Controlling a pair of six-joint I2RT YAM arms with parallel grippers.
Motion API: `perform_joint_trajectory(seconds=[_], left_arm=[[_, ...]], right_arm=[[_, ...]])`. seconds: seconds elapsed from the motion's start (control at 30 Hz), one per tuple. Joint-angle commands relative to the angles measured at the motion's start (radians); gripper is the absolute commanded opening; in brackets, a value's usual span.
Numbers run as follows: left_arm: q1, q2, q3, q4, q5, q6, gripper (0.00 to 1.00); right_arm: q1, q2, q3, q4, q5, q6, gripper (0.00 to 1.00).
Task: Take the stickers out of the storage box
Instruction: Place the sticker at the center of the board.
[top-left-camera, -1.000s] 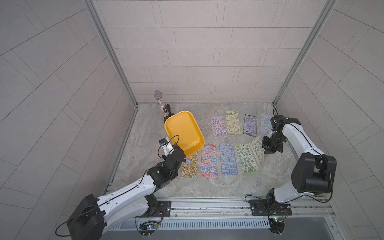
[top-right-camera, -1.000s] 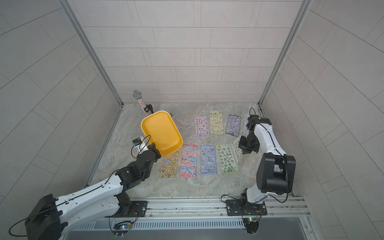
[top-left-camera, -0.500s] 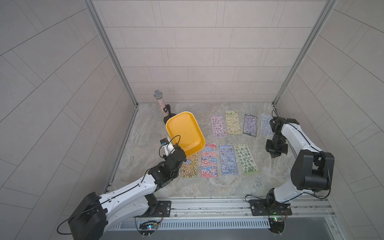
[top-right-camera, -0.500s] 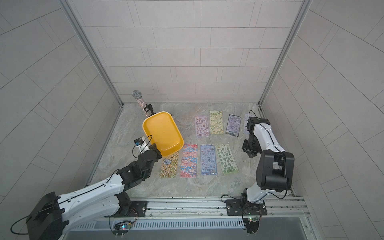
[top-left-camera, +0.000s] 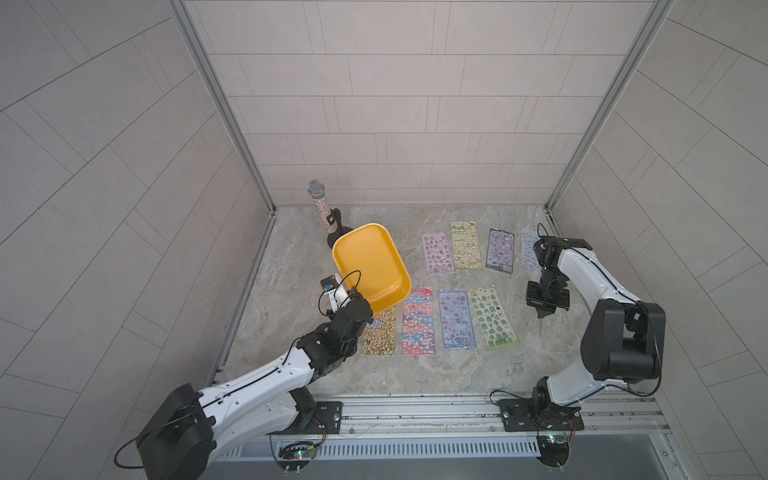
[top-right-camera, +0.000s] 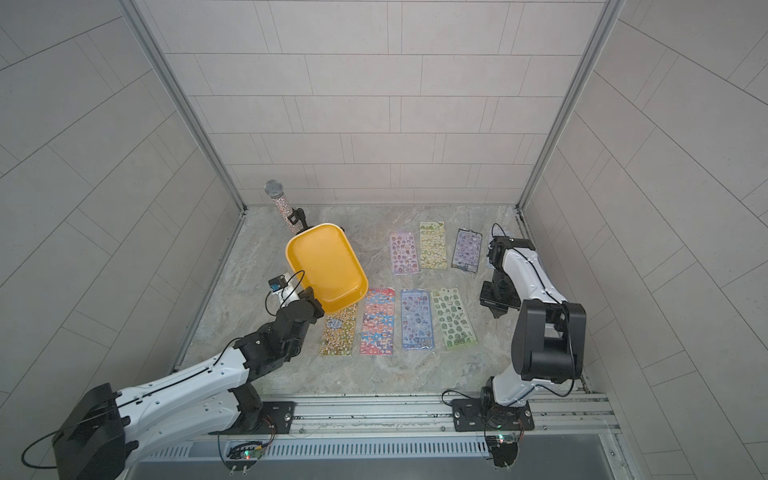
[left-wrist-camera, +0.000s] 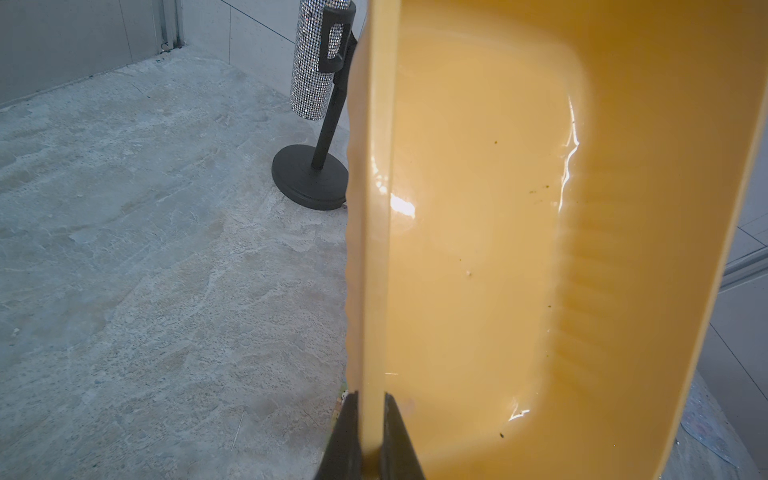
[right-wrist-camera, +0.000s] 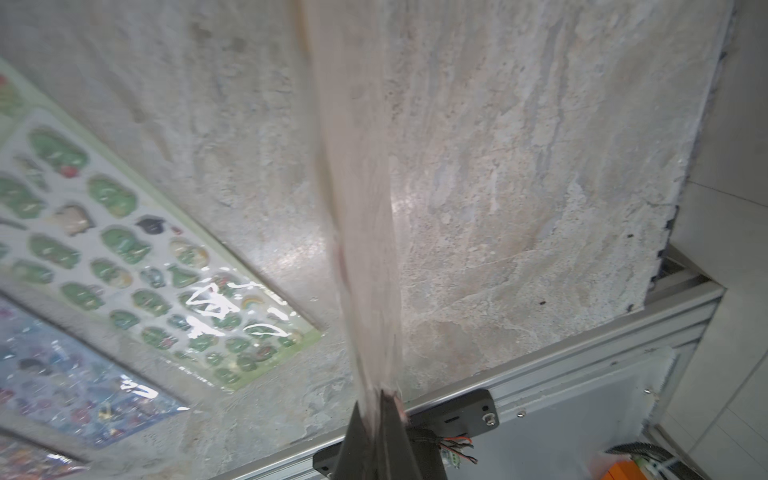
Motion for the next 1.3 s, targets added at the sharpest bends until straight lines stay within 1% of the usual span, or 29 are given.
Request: perform_joint_trajectory(seconds=[0.0, 0.13, 0.17, 0.23, 0.37, 0.5, 0.7, 0.87, 1.0, 1.13, 1.2, 1.27], left_arm=[[0.004, -0.001, 0.005, 0.033, -0.003, -0.014, 0.0], [0.005, 0.001, 0.005, 0.033, 0.002, -0.017, 0.0], [0.004, 0.001, 0.005, 0.034, 0.0, -0.018, 0.0], [0.004, 0.001, 0.005, 0.035, 0.002, -0.018, 0.0], [0.004, -0.001, 0.005, 0.034, 0.002, -0.018, 0.0], [0.004, -0.001, 0.005, 0.035, 0.001, -0.016, 0.0], [0.003, -0.001, 0.005, 0.035, 0.009, -0.019, 0.0], [0.004, 0.007, 0.008, 0.037, 0.018, -0.022, 0.0], [0.004, 0.004, 0.008, 0.035, 0.018, -0.023, 0.0], [0.004, 0.001, 0.009, 0.035, 0.021, -0.023, 0.0], [0.004, 0.005, 0.009, 0.037, 0.022, -0.024, 0.0], [0.004, 0.008, 0.01, 0.037, 0.025, -0.024, 0.0]], right_arm=[[-0.001, -0.124, 0.04, -0.025, -0.112, -0.014, 0.0], [0.0, -0.165, 0.039, -0.021, -0.258, -0.018, 0.0], [-0.001, -0.162, 0.025, -0.011, -0.27, -0.016, 0.0], [-0.001, -0.133, 0.014, -0.01, -0.256, -0.014, 0.0], [-0.006, -0.045, 0.016, -0.012, -0.295, -0.026, 0.0], [-0.02, 0.004, 0.008, -0.028, -0.22, -0.024, 0.0], [-0.029, 0.03, -0.019, -0.046, -0.059, 0.001, 0.0], [-0.031, 0.062, -0.042, -0.042, -0.048, 0.008, 0.02], [-0.031, 0.025, 0.002, -0.047, -0.126, -0.013, 0.0], [-0.036, -0.057, 0.064, -0.02, -0.371, -0.034, 0.0], [-0.036, -0.083, 0.081, -0.01, -0.417, -0.025, 0.0], [-0.036, -0.08, 0.09, -0.019, -0.428, -0.028, 0.0]])
